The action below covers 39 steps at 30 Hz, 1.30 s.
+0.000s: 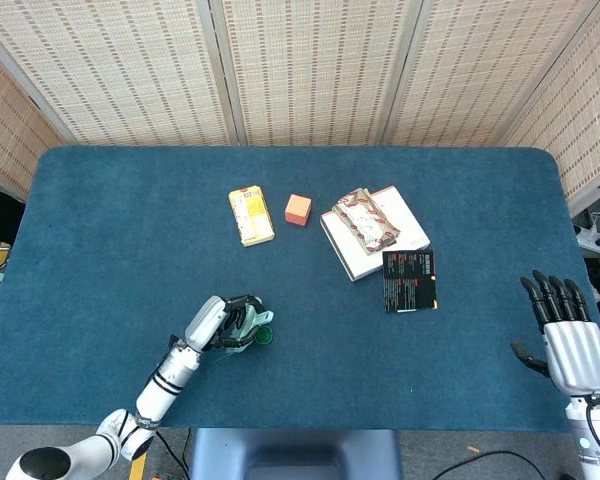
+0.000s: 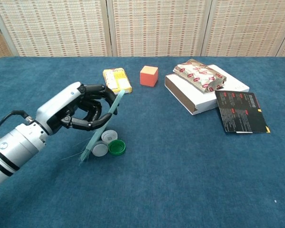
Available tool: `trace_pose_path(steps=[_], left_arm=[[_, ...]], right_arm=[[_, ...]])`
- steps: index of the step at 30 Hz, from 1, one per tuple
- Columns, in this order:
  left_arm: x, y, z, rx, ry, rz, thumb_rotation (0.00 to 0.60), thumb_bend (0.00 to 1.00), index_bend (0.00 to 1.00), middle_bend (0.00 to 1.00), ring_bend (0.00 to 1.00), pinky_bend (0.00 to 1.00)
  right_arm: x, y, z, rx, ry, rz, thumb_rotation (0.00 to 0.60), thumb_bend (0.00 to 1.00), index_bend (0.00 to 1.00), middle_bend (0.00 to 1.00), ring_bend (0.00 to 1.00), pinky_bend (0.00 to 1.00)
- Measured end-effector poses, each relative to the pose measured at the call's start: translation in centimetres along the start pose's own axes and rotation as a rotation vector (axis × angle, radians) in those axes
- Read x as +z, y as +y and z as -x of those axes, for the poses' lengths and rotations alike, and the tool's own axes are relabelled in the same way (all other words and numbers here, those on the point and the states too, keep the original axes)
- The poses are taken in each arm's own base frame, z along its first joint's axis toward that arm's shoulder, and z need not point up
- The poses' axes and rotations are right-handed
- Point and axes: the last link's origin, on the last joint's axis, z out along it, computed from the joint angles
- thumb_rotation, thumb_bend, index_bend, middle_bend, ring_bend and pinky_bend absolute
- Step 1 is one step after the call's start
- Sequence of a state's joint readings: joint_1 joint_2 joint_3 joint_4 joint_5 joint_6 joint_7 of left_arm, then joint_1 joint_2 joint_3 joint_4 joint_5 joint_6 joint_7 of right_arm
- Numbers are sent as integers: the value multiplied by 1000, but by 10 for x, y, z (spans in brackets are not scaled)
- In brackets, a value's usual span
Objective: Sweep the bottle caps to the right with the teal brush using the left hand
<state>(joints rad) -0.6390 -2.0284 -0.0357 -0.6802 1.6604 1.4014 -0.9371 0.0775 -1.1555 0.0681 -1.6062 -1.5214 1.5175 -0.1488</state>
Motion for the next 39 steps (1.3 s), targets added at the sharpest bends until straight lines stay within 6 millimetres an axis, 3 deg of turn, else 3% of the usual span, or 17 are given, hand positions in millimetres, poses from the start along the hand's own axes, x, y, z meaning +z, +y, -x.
trace_pose_path(steps=[14, 21, 25, 30, 35, 39], left_arm=[[35, 38, 56, -84, -84, 102, 600, 771, 741, 881, 697, 841], [39, 52, 62, -94, -86, 152, 600, 772, 740, 881, 696, 842], [39, 51, 45, -47, -53, 173, 600, 771, 741, 881, 697, 843], [32, 36, -2, 102, -2, 154, 600, 768, 739, 881, 697, 842], [10, 16, -45, 271, 23, 86, 600, 733, 705, 865, 689, 835], [-13, -4, -68, 413, 9, 5, 600, 608, 602, 798, 666, 812]], right_arm=[[-1, 7, -6, 17, 16, 16, 600, 149, 0, 0, 0, 0], [-3, 12, -11, 29, 31, 27, 600, 148, 0, 0, 0, 0], [-4, 12, -13, 32, 34, 25, 600, 148, 0, 0, 0, 0], [-6, 11, -14, 35, 42, 18, 600, 148, 0, 0, 0, 0], [-6, 9, -13, 33, 39, 11, 600, 148, 0, 0, 0, 0], [-7, 2, -9, 23, 24, -15, 600, 149, 0, 0, 0, 0]])
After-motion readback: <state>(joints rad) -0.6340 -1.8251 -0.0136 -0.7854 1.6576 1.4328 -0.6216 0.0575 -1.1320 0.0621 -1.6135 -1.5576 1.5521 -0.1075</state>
